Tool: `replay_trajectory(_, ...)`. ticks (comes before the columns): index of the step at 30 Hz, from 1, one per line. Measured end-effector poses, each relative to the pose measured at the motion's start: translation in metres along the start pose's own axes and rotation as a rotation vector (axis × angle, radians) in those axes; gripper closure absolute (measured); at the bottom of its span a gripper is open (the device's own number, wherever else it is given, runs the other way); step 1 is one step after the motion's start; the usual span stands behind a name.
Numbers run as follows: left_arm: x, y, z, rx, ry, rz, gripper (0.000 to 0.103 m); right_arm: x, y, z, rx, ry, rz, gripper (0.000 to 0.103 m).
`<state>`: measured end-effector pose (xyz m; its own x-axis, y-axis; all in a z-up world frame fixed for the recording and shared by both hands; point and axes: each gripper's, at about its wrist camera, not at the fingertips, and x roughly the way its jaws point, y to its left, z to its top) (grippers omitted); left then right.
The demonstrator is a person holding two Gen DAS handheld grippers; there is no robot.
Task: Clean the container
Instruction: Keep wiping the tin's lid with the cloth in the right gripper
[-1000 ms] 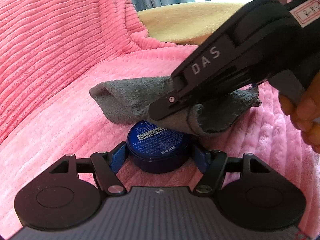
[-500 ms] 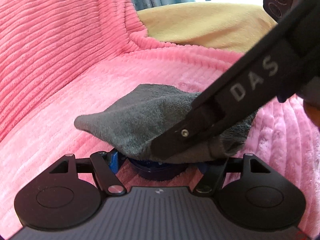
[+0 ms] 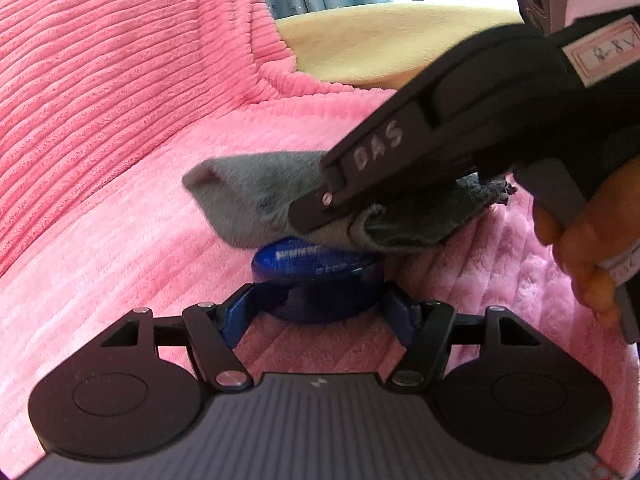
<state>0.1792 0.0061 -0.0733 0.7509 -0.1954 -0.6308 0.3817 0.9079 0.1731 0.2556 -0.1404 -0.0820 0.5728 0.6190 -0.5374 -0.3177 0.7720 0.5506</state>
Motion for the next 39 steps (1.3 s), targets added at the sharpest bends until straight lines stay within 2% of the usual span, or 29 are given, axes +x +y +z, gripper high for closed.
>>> replay_trajectory(3, -0.003, 0.001, -0.001, -0.008, -0.007, -0.008, 0.035, -0.006, -0.012, 0.0, 0.093, 0.015, 0.059, 0.102)
replay_trajectory(8, -0.008, 0.012, 0.001, -0.07, -0.017, -0.058, 0.033, -0.004, -0.021, -0.004, 0.139, 0.047, 0.115, 0.102)
replay_trajectory(12, -0.007, 0.007, 0.004, -0.036, -0.039, -0.044, 0.03, -0.004, -0.021, -0.005, 0.143, 0.057, 0.127, 0.102)
replay_trajectory(16, -0.001, -0.004, 0.005, 0.016, -0.011, -0.014, 0.034, -0.01, -0.017, -0.005, 0.118, 0.086, 0.15, 0.102)
replay_trajectory(18, -0.004, -0.005, 0.006, 0.028, -0.006, -0.002, 0.034, -0.014, -0.009, -0.002, 0.076, 0.13, 0.184, 0.099)
replay_trajectory(21, -0.02, -0.011, -0.002, 0.067, 0.014, 0.014, 0.034, -0.018, 0.011, -0.007, -0.014, 0.247, 0.255, 0.099)
replay_trajectory(24, -0.041, -0.015, -0.015, 0.114, 0.03, 0.015, 0.034, -0.015, 0.032, -0.018, -0.111, 0.351, 0.252, 0.098)
replay_trajectory(27, -0.046, -0.017, -0.022, 0.118, 0.04, 0.006, 0.034, -0.01, 0.033, -0.022, -0.124, 0.396, 0.257, 0.098)
replay_trajectory(32, -0.041, -0.011, -0.026, 0.055, 0.041, -0.028, 0.034, -0.005, 0.036, -0.026, -0.139, 0.397, 0.247, 0.101)
replay_trajectory(39, -0.041, -0.007, -0.027, 0.0, 0.045, -0.026, 0.034, 0.001, 0.04, -0.031, -0.154, 0.291, 0.198, 0.103)
